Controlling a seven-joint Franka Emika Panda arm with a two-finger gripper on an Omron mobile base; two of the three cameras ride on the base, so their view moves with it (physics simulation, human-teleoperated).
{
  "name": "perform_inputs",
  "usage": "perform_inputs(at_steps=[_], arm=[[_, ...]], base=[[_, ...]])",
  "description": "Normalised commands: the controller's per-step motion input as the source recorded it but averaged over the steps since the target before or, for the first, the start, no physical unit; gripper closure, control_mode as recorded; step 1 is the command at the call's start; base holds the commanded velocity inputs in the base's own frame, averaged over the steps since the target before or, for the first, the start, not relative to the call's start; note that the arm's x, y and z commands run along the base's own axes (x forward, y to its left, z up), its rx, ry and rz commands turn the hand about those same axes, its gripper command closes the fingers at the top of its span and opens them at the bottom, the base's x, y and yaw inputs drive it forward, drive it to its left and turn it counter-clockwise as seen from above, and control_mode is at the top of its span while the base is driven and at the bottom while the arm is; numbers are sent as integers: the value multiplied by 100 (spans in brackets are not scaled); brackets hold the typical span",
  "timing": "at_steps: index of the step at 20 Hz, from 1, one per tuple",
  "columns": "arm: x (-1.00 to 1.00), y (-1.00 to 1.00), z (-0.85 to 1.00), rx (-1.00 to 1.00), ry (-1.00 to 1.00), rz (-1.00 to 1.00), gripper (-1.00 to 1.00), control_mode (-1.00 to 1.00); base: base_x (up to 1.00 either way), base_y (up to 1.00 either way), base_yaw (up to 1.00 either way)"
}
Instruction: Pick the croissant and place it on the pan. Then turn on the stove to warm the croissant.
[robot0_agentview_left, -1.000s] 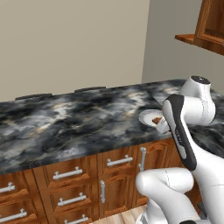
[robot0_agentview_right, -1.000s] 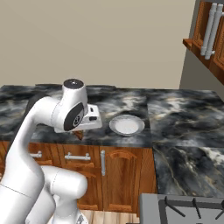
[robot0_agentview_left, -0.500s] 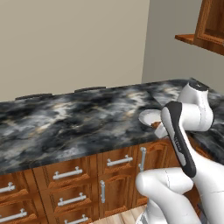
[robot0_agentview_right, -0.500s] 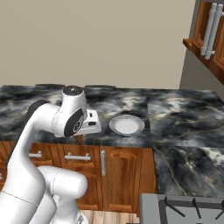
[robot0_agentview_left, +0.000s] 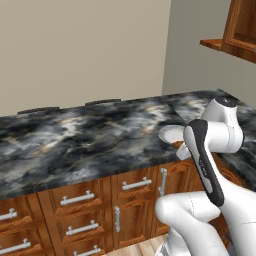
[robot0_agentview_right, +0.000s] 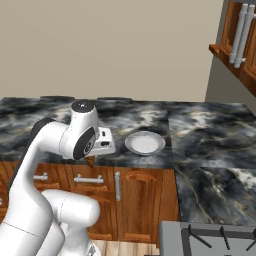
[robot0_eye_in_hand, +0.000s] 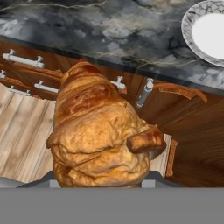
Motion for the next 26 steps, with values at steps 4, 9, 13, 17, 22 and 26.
perform_inputs(at_steps=[4,9,13,17,22,26], arm=[[0,0,0,0,0,0,100,100],[0,0,0,0,0,0,100,100],[0,0,0,0,0,0,100,100],[0,0,0,0,0,0,100,100],[0,0,0,0,0,0,100,100],[0,0,0,0,0,0,100,100]], base=[[-2,0,0],[-18,0,-7],[-16,0,-14],[-30,0,-23],[-50,0,-31],[-37,0,-34]])
